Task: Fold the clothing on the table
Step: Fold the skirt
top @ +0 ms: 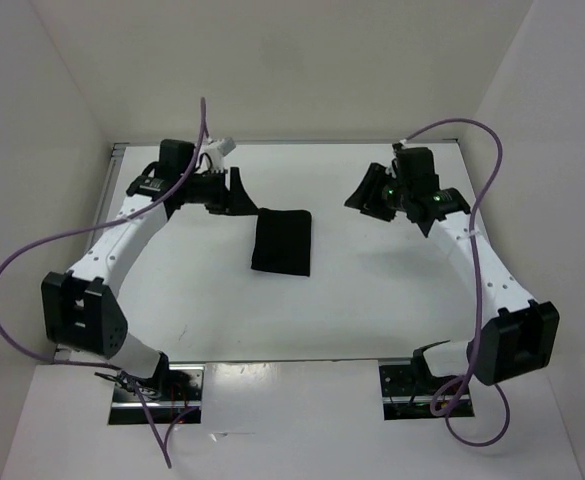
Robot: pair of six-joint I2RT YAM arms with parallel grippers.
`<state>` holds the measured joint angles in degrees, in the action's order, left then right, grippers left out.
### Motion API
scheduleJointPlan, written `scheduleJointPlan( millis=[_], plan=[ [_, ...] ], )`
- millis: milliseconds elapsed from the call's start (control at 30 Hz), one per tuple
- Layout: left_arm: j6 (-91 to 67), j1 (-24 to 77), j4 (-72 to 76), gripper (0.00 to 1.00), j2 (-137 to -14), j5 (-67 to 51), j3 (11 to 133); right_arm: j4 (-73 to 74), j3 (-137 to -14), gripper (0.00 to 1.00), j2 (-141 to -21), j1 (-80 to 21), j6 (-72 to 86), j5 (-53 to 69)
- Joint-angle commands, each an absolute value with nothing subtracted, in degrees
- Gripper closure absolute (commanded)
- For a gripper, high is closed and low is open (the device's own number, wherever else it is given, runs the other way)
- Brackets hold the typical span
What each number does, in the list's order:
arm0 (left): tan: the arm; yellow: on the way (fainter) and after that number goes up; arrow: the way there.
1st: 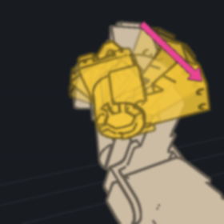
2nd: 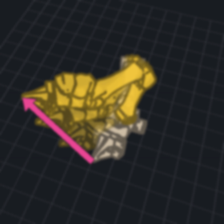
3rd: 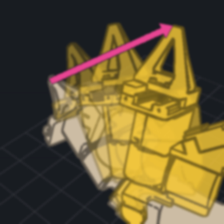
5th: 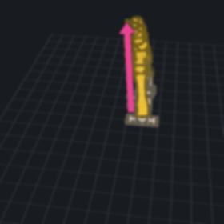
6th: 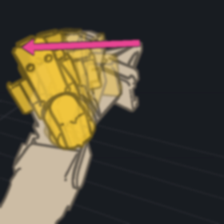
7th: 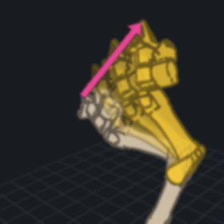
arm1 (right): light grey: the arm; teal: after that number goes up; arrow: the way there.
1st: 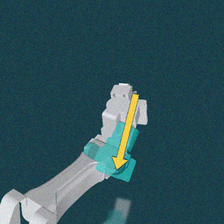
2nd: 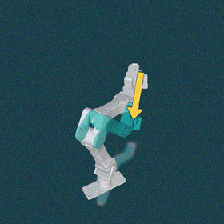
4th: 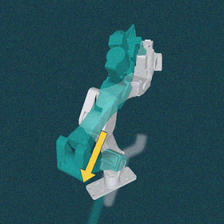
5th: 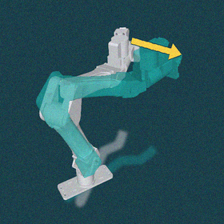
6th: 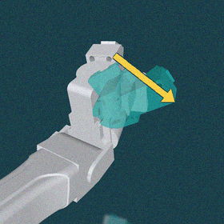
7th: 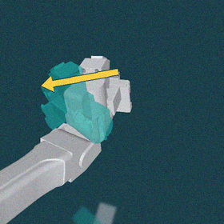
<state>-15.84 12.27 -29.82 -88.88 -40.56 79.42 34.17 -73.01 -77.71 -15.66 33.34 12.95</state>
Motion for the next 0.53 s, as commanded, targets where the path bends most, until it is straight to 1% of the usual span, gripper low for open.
scheduleJointPlan(
  millis=[0,133,233,367,400,467,500],
  plan=[
    [-18.8,11.6,-28.6,0.36,-88.0,-36.0,70.3,35.6,-66.6,0.44,-74.9,-12.9,32.4,14.4],
    [-22.2,11.6,-25.6,0.34,-83.9,-30.5,62.5,36.7,-61.6,0.43,-70.6,-10.0,32.4,13.9],
    [-23.4,11.6,-26.2,0.33,-83.4,-26.8,60.6,36.7,-58.7,0.43,-69.7,-8.7,31.9,14.7],
    [-23.4,11.6,-26.2,0.33,-83.4,-26.2,59.2,36.7,-56.7,0.43,-69.2,-8.7,31.9,16.5],
    [-23.4,11.6,-26.2,0.33,-82.9,-26.2,59.2,36.1,-56.2,0.42,-69.2,-8.7,31.9,17.1],
    [-22.7,11.6,-26.2,0.33,-82.4,-26.2,59.2,36.1,-55.6,0.35,-69.2,-8.7,31.9,17.1],
    [-23.4,11.6,-25.1,0.25,-81.0,-25.1,58.7,35.6,-55.6,0.34,-69.2,-8.7,31.9,17.8]
  ],
)
